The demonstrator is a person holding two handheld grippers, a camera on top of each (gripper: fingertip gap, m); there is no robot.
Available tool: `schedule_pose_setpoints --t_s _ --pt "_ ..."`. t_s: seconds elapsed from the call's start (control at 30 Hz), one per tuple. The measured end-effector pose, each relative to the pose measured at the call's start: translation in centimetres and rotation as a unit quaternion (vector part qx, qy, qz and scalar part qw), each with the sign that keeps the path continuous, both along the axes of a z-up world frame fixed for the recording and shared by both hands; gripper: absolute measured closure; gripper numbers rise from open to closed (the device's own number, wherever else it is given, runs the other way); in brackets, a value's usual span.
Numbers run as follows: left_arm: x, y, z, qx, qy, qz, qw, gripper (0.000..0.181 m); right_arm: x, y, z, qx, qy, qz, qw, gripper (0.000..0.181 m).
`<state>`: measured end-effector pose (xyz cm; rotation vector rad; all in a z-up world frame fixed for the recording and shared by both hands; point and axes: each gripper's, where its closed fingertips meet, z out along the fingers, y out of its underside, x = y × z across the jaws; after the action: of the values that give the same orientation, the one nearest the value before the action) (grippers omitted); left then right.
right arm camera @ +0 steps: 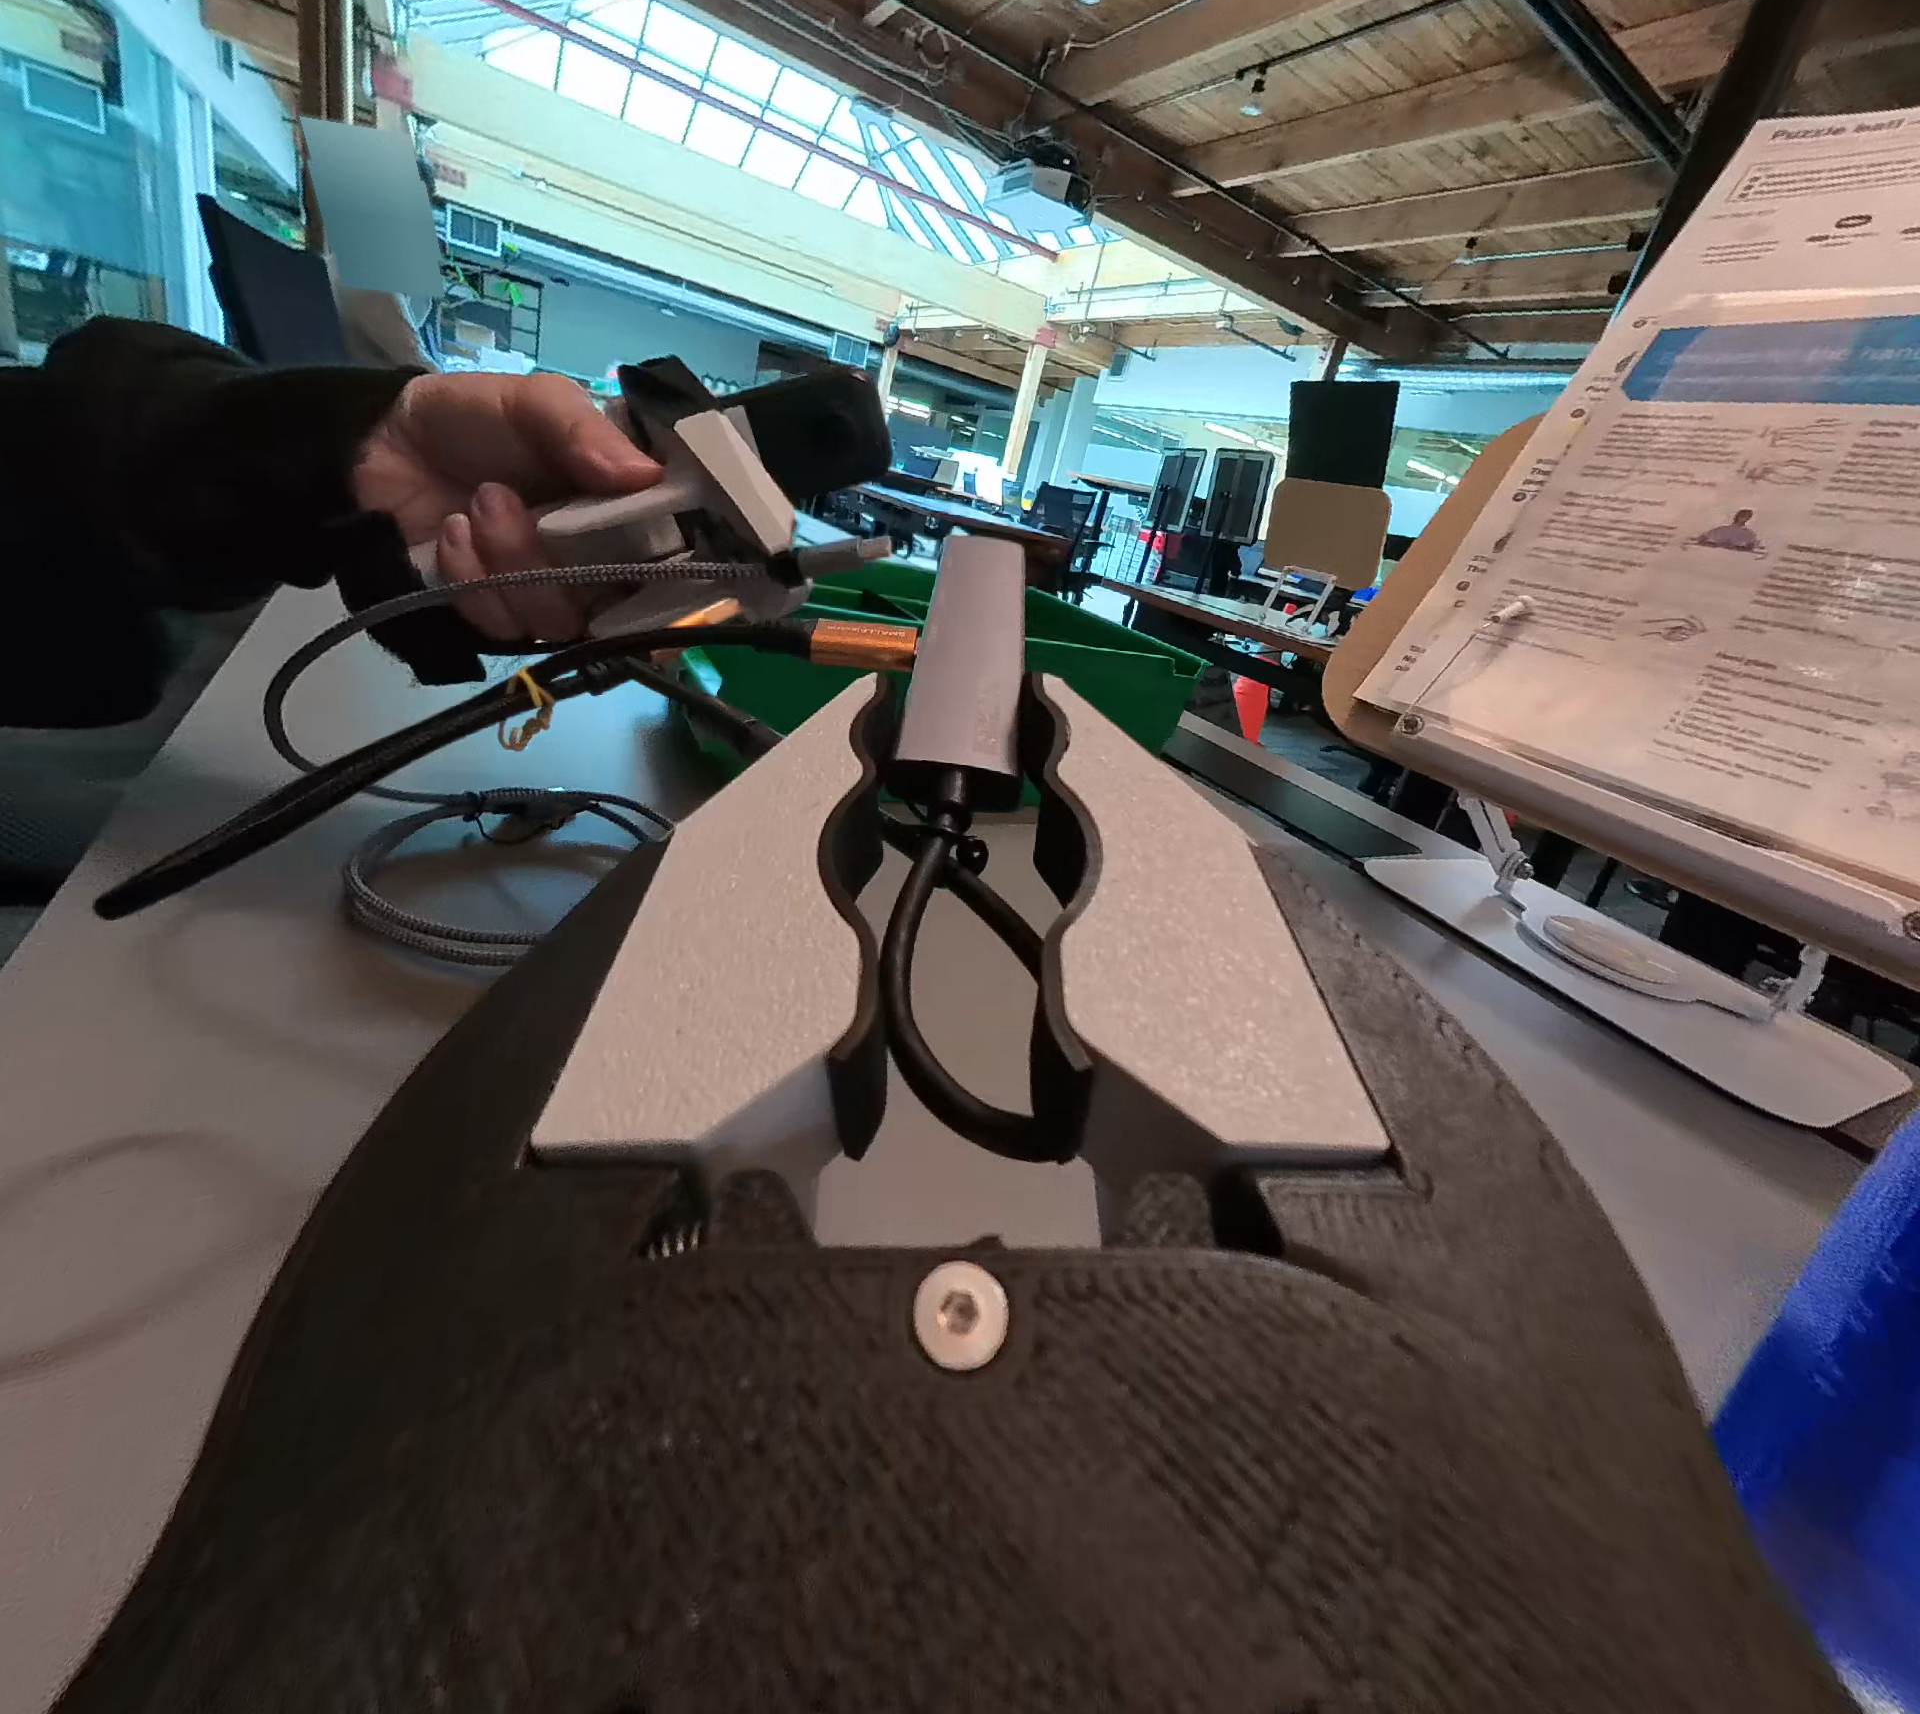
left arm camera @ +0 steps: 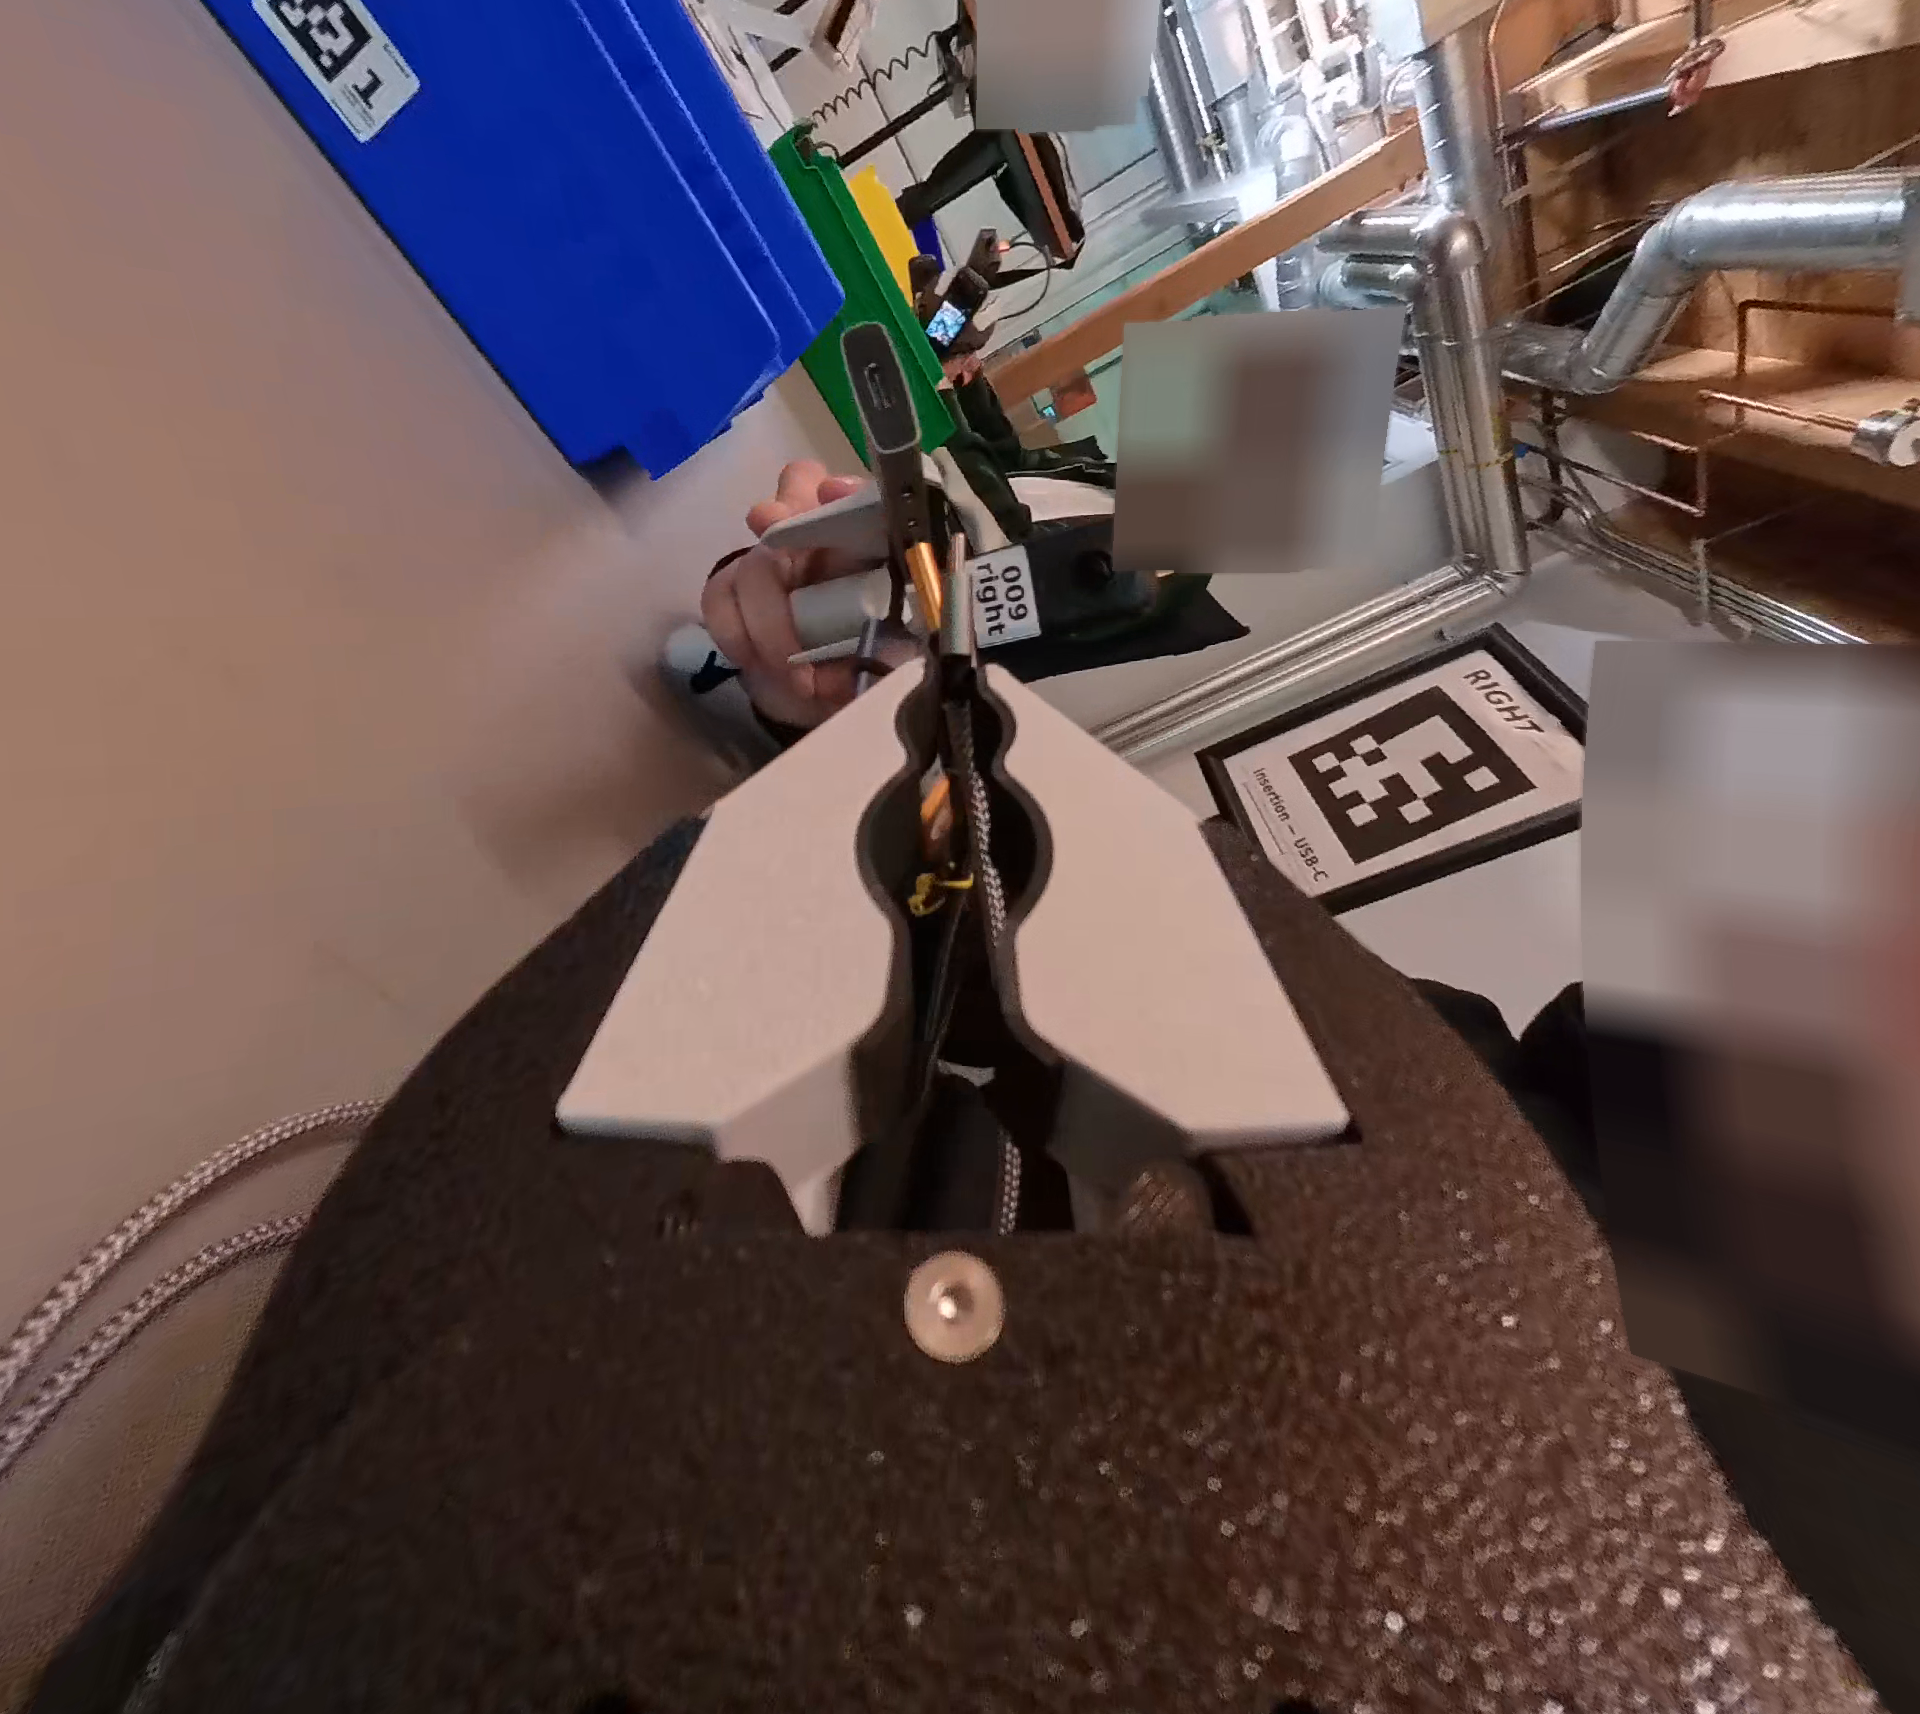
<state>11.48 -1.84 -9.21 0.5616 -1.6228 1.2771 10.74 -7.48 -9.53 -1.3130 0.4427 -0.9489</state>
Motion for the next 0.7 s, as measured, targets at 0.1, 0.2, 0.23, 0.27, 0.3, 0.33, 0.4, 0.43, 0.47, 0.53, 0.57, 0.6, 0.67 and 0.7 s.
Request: schedule_pose_setpoints --t_s 0.1,0.2,0.23,0.27,0.3,0.33,0.4,0.43,0.47,0.53,0.57,0.6,0.67,0.7 --pt "0.1 -0.1 -0.3 0.002 0.006 0.003 1.000 0.179 -0.1 0.3 -0.1 -0.014 -0.004 0.001 1.000 0.158" --pt "0.0 -0.3 -0.8 0.011 0.007 0.005 1.000 0.179 -0.2 0.8 -0.3 -0.028 -0.007 0.003 1.000 0.158" --pt "0.0 -0.3 -0.9 0.013 0.008 0.004 1.000 0.179 -0.2 0.9 -0.4 -0.031 -0.006 0.003 0.999 0.158" --pt "0.0 -0.4 -1.0 0.014 0.008 0.006 1.000 0.179 -0.1 0.9 -0.5 -0.034 -0.006 0.000 0.999 0.158" --pt "0.0 -0.4 -1.1 0.014 0.009 0.005 1.000 0.179 -0.1 0.9 -0.5 -0.035 -0.006 0.000 0.999 0.158" --pt "-0.1 -0.4 -1.1 0.013 0.011 0.005 1.000 0.179 -0.1 0.9 -0.5 -0.035 -0.005 0.000 0.999 0.158" --pt "0.1 -0.4 -1.2 0.015 0.014 0.009 1.000 0.180 0.0 0.8 -0.6 -0.041 -0.004 -0.003 0.999 0.158" --pt "0.1 -0.4 -1.2 0.016 0.015 0.009 1.000 0.180 -0.1 0.9 -0.6 -0.045 -0.006 -0.006 0.999 0.158" --pt "0.1 -0.3 -1.3 0.018 0.017 0.009 1.000 0.180 0.0 0.9 -0.6 -0.048 -0.008 -0.007 0.999 0.158" --pt "0.4 -0.3 -1.5 0.026 0.017 0.019 0.999 0.179 -0.1 0.9 -0.5 -0.049 -0.015 -0.010 0.999 0.158" --pt "0.6 -0.3 -1.5 0.024 0.019 0.025 0.999 0.179 -0.3 1.1 -0.3 -0.052 -0.023 -0.005 0.998 0.158" --pt "0.7 -0.2 -1.3 0.019 0.029 0.030 0.999 0.179 -0.4 1.5 -0.5 -0.056 -0.021 0.005 0.998 0.158" --pt "0.8 -0.2 -1.5 0.020 0.029 0.030 0.999 0.179 -0.2 1.9 -0.8 -0.071 -0.021 -0.001 0.997 0.158" --pt "0.6 -0.2 -1.7 0.021 0.030 0.024 0.999 0.179 0.0 1.6 -0.6 -0.069 -0.025 -0.021 0.997 0.158"
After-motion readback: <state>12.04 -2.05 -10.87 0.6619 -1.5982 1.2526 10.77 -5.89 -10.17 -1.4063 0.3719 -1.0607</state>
